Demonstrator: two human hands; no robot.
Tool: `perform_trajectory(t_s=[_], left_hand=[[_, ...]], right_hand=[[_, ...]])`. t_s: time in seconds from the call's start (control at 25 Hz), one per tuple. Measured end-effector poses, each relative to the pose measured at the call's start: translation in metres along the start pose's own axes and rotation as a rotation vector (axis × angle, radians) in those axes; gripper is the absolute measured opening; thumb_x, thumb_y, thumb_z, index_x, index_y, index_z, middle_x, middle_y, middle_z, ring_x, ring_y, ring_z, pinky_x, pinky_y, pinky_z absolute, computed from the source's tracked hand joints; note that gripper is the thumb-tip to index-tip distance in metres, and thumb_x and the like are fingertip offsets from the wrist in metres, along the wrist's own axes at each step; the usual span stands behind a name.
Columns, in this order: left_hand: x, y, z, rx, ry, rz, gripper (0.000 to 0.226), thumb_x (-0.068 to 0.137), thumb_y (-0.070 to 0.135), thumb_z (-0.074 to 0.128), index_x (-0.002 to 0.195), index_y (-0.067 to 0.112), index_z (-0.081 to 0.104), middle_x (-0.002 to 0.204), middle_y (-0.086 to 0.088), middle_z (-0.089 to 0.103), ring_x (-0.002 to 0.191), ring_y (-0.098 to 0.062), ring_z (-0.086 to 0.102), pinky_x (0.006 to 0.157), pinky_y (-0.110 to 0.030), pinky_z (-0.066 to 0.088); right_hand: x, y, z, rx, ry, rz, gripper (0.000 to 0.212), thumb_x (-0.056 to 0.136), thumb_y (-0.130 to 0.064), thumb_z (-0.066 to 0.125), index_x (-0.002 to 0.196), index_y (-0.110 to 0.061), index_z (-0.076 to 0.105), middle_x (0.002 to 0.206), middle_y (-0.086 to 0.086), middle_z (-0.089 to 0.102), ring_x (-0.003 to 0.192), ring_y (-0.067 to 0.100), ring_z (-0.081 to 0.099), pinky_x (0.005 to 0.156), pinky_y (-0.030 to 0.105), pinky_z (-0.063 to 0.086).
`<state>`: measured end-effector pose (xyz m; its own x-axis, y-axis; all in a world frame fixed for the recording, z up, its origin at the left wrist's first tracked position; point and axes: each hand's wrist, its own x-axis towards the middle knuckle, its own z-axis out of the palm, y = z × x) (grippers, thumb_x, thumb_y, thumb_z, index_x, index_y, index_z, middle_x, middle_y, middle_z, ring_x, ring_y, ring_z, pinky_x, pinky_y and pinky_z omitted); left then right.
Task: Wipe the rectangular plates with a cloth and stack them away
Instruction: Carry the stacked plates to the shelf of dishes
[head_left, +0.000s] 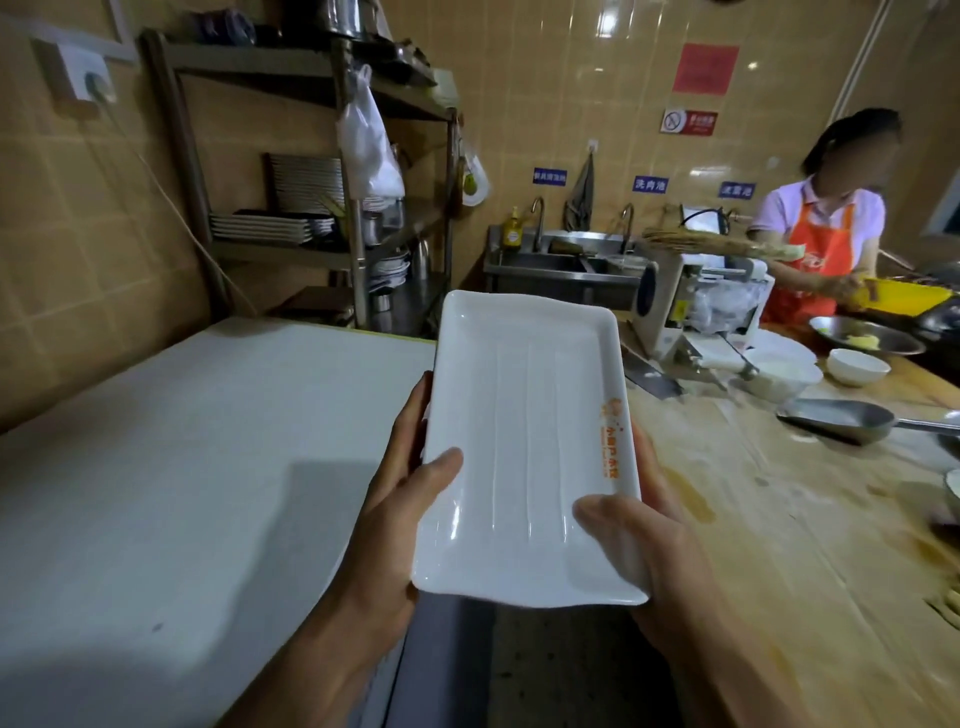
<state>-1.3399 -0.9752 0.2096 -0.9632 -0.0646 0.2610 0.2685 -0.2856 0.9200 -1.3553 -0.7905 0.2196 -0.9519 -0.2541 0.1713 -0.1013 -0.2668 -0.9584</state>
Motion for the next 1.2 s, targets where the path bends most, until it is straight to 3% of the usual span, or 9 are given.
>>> perform_trajectory(t_s=[0.16, 0.44, 0.64, 0.76, 0.8, 0.88, 0.96, 1.08, 1.2], left_hand=[[0.103, -0.012, 0.000, 0.002, -0.024, 0.006, 0.051, 0.086, 0.053, 0.048, 0.135, 0.048, 0.038, 0.127, 0.021, 0.057, 0.114, -0.005, 0.058, 0.085, -0.028, 0.055], [0.250, -0.058, -0.001, 0.006, -0.038, 0.049, 0.057, 0.085, 0.044, 0.036, 0.142, 0.035, 0.034, 0.140, 0.014, 0.048, 0.128, -0.008, 0.046, 0.108, -0.043, 0.036], [0.364, -0.108, 0.003, 0.005, 0.027, 0.060, 0.054, 0.088, 0.048, 0.049, 0.140, 0.042, 0.036, 0.135, 0.016, 0.052, 0.119, -0.006, 0.055, 0.088, -0.029, 0.052], [0.465, -0.122, 0.004, 0.040, 0.100, 0.066, 0.050, 0.093, 0.040, 0.048, 0.140, 0.029, 0.037, 0.137, 0.004, 0.052, 0.092, 0.009, 0.063, 0.068, -0.011, 0.051], [0.490, -0.123, 0.002, 0.070, 0.113, 0.112, 0.061, 0.087, 0.050, 0.053, 0.140, 0.025, 0.036, 0.135, 0.004, 0.053, 0.088, 0.012, 0.063, 0.067, -0.010, 0.050], [0.525, -0.129, 0.002, 0.117, 0.124, 0.131, 0.080, 0.073, 0.062, 0.060, 0.139, 0.026, 0.032, 0.128, 0.015, 0.054, 0.100, 0.011, 0.059, 0.084, -0.021, 0.051], [0.544, -0.147, -0.003, 0.059, 0.113, 0.118, 0.060, 0.084, 0.049, 0.052, 0.140, 0.036, 0.035, 0.133, 0.018, 0.053, 0.116, 0.002, 0.054, 0.096, -0.035, 0.047], [0.586, -0.173, -0.017, 0.002, 0.139, 0.062, 0.063, 0.073, 0.060, 0.052, 0.134, 0.045, 0.044, 0.136, 0.014, 0.053, 0.121, -0.009, 0.054, 0.096, -0.038, 0.049], [0.646, -0.191, -0.029, -0.004, 0.130, 0.065, 0.063, 0.077, 0.056, 0.051, 0.137, 0.041, 0.042, 0.139, 0.013, 0.050, 0.127, -0.012, 0.048, 0.105, -0.047, 0.038]], right_hand=[[0.095, 0.003, -0.022, -0.015, 0.040, -0.026, 0.080, 0.057, 0.004, 0.063, 0.107, -0.058, 0.057, 0.098, -0.010, 0.068, 0.084, 0.016, 0.069, 0.060, 0.026, 0.056], [0.246, 0.033, -0.070, 0.044, 0.025, -0.038, 0.079, 0.060, 0.001, 0.060, 0.125, -0.043, 0.051, 0.114, 0.002, 0.065, 0.099, 0.025, 0.066, 0.067, 0.030, 0.056], [0.366, 0.048, -0.119, 0.040, -0.039, -0.037, 0.078, 0.062, -0.002, 0.062, 0.130, -0.038, 0.048, 0.116, 0.001, 0.066, 0.101, 0.022, 0.066, 0.069, 0.027, 0.057], [0.444, 0.047, -0.143, 0.037, -0.089, -0.029, 0.075, 0.064, -0.005, 0.061, 0.128, -0.042, 0.048, 0.119, 0.003, 0.065, 0.106, 0.027, 0.064, 0.072, 0.029, 0.056], [0.468, 0.049, -0.149, 0.038, -0.097, -0.028, 0.074, 0.064, -0.007, 0.061, 0.128, -0.042, 0.048, 0.119, 0.003, 0.065, 0.106, 0.027, 0.064, 0.072, 0.029, 0.055], [0.505, 0.053, -0.157, 0.047, -0.112, -0.018, 0.071, 0.066, -0.011, 0.061, 0.129, -0.042, 0.047, 0.118, 0.001, 0.066, 0.105, 0.026, 0.065, 0.071, 0.029, 0.055], [0.546, 0.061, -0.166, 0.049, -0.126, -0.008, 0.068, 0.069, -0.018, 0.063, 0.128, -0.045, 0.047, 0.118, -0.001, 0.066, 0.104, 0.024, 0.066, 0.072, 0.030, 0.056], [0.609, 0.080, -0.178, 0.045, -0.126, 0.001, 0.061, 0.070, -0.023, 0.064, 0.124, -0.050, 0.049, 0.116, -0.004, 0.066, 0.101, 0.022, 0.067, 0.071, 0.029, 0.056], [0.671, 0.101, -0.186, 0.058, -0.120, 0.009, 0.060, 0.071, -0.023, 0.064, 0.123, -0.050, 0.050, 0.116, -0.003, 0.066, 0.100, 0.023, 0.067, 0.069, 0.028, 0.056]])
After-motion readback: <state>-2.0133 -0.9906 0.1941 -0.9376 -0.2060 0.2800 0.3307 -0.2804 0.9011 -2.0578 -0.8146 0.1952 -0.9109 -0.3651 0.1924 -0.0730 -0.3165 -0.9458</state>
